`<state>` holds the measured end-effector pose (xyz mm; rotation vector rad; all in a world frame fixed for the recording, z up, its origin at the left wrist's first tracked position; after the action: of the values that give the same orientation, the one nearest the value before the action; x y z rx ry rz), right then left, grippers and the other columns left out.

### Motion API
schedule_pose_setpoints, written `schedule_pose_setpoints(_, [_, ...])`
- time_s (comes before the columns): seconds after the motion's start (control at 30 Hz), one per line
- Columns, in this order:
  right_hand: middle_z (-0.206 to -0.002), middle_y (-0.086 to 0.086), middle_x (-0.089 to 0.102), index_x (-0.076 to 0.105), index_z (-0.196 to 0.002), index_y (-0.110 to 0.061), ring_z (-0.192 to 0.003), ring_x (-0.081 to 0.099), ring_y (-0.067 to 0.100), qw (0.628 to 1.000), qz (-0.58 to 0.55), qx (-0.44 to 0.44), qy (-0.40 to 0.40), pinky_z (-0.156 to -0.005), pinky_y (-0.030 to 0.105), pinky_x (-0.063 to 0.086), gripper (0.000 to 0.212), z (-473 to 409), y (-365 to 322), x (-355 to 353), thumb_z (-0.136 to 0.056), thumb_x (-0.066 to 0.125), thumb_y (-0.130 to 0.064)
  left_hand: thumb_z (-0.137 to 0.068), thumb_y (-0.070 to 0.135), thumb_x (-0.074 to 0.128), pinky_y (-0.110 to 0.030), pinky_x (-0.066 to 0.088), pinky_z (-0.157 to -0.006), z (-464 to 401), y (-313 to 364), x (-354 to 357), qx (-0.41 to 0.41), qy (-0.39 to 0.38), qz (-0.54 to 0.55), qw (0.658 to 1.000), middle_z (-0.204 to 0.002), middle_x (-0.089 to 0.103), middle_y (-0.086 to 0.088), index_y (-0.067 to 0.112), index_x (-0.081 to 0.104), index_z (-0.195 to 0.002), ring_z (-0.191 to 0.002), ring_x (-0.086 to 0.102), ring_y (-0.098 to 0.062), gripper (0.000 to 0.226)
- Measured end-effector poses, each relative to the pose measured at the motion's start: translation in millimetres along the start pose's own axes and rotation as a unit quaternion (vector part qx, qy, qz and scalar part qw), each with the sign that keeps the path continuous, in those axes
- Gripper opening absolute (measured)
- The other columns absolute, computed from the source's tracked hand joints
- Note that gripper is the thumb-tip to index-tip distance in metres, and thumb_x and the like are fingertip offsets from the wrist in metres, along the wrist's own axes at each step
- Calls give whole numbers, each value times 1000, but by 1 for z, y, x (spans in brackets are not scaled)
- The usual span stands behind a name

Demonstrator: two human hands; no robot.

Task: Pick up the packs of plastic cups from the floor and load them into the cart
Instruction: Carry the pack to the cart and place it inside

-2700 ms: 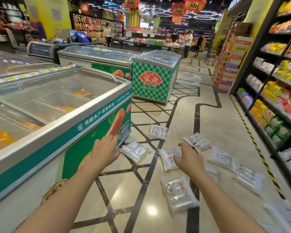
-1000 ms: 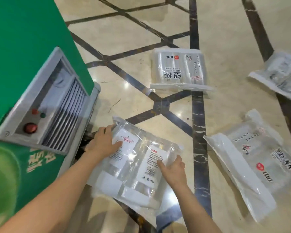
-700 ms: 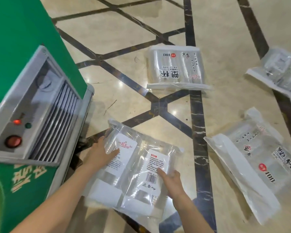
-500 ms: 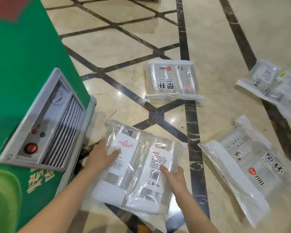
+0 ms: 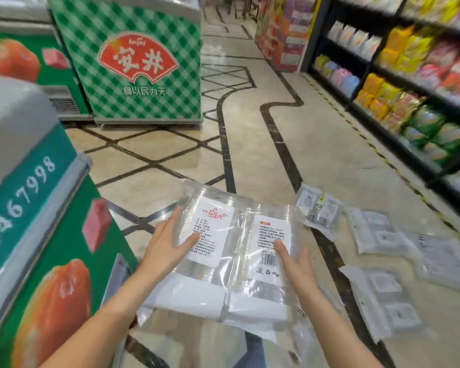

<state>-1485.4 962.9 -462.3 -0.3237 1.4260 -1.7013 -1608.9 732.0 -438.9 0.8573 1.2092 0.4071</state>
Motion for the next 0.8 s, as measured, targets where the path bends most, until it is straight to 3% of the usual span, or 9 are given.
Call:
schedule_pose_setpoints(0.1, [-123, -4, 52, 42, -136, -16, -125, 48, 20, 998, -10, -50, 40, -91, 28, 36, 74, 40, -95, -72, -77, 61, -55, -85, 48, 57, -39, 29, -106, 21, 109, -44, 44, 1, 19, 999, -148, 30, -5, 37, 4, -146, -138, 27, -23, 82])
schedule_pose_setpoints(0.17, [-116, -9, 49, 42, -135, -16, -123, 47, 15, 995, -11, -74, 67, -89, 24, 32, 59, 69, -154, -122, -86, 58, -45, -84, 50, 56, -40, 30, -105, 38, 179, -73, 70, 4, 25, 997, -149, 28, -6, 40, 3, -146, -138, 28, -23, 82])
schedule_pose_setpoints(0.27, [-148, -1, 33, 20, -147, -16, -139, 29, 21, 991, -2, -85, 101, -110, 33, 24, 70, 118, -224, -193, -91, 44, -51, -84, 53, 53, -43, 26, -110, 65, 271, -111, 118, -8, 37, 992, -155, 19, 1, 39, 0, -146, -142, 21, -21, 82])
schedule_pose_setpoints(0.33, [-157, 2, 17, 8, -150, -20, -144, 19, 24, 987, 0, -98, 129, -115, 39, 17, 73, 148, -255, -233, -92, 38, -53, -85, 55, 51, -48, 22, -113, 79, 320, -130, 164, -24, 45, 985, -157, 13, 6, 43, -3, -144, -144, 16, -21, 81])
schedule_pose_setpoints(0.43, [-156, -1, 18, 11, -149, -20, -144, 20, 22, 979, -2, -122, 164, -116, 39, 16, 68, 181, -289, -283, -94, 38, -48, -89, 45, 50, -45, 16, -117, 91, 377, -146, 220, -70, 61, 971, -157, 11, 8, 37, 5, -146, -144, 13, -19, 73])
schedule_pose_setpoints(0.53, [-153, 1, 27, 19, -148, -14, -139, 29, 20, 965, -20, -139, 221, -114, 35, 24, 67, 214, -308, -323, -94, 46, -41, -91, 43, 49, -42, 20, -115, 98, 425, -145, 282, -88, 55, 954, -155, 20, 5, 34, 15, -146, -143, 19, -19, 65])
schedule_pose_setpoints(0.63, [-138, -5, 42, 29, -142, -15, -125, 44, 16, 947, -44, -133, 289, -101, 26, 35, 61, 255, -314, -359, -91, 50, -42, -89, 52, 47, -45, 24, -114, 111, 472, -131, 319, -115, 54, 939, -154, 25, 3, 38, 17, -145, -141, 24, -20, 65])
schedule_pose_setpoints(0.73, [-143, 1, 42, 32, -143, -17, -130, 43, 22, 925, -20, -124, 359, -108, 40, 35, 70, 295, -308, -395, -86, 51, -54, -87, 54, 47, -44, 27, -110, 132, 515, -107, 370, -147, 58, 916, -150, 32, -2, 39, 20, -144, -137, 31, -24, 64])
schedule_pose_setpoints(0.8, [-148, 2, 36, 25, -146, -17, -134, 38, 24, 908, -21, -99, 407, -108, 37, 32, 67, 324, -293, -421, -91, 48, -47, -88, 51, 50, -41, 28, -108, 154, 542, -84, 408, -165, 69, 895, -148, 35, -3, 36, 24, -144, -137, 32, -22, 64])
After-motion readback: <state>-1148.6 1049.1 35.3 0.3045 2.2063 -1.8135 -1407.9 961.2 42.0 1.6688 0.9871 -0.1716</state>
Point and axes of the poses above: each hand's wrist, its own z-axis away from the middle knuckle, its own x-axis out of the palm, y = z × x, the point moved 2 cm from there along -z, towards the middle knuckle
